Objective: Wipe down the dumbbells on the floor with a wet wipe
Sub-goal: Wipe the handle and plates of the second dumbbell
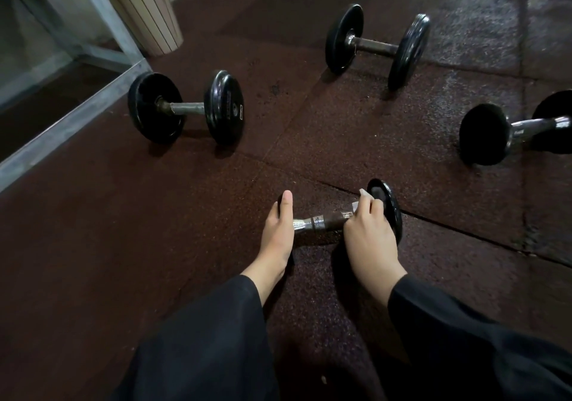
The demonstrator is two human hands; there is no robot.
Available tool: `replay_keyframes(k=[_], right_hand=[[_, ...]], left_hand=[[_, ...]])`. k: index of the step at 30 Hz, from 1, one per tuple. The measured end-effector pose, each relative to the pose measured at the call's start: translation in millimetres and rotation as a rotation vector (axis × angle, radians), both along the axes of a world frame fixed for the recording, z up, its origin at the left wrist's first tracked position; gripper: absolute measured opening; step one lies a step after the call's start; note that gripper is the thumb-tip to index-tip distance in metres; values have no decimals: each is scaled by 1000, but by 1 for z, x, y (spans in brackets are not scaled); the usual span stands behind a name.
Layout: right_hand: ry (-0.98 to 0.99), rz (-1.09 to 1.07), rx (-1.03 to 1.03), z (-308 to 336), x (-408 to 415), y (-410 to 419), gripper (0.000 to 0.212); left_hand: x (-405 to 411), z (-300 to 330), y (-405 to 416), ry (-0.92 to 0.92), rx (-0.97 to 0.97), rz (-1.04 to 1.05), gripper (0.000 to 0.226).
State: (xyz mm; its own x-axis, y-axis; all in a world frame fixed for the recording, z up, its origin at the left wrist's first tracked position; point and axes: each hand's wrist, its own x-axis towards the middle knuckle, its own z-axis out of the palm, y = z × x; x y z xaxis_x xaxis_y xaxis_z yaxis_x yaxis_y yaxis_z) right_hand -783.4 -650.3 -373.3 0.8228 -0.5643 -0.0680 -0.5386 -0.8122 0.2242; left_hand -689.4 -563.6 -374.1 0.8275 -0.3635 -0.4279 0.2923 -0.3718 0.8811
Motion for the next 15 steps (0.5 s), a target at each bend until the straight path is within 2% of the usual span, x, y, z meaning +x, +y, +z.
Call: replay_keyframes(k=[7,11,13,15], right_hand=[[-1,64,-20,-1,19,-14,43],[136,107,-55,0,18,-15,35],[171,100,-14,7,18,-19,35],[191,175,37,25,17,-21,27]], left_hand=[[0,2,-1,16,4,0,58],[0,6,-2,32,17,-7,58],[0,12,-2,25,80,-37,61],[1,25,-1,-20,225,-99,71]])
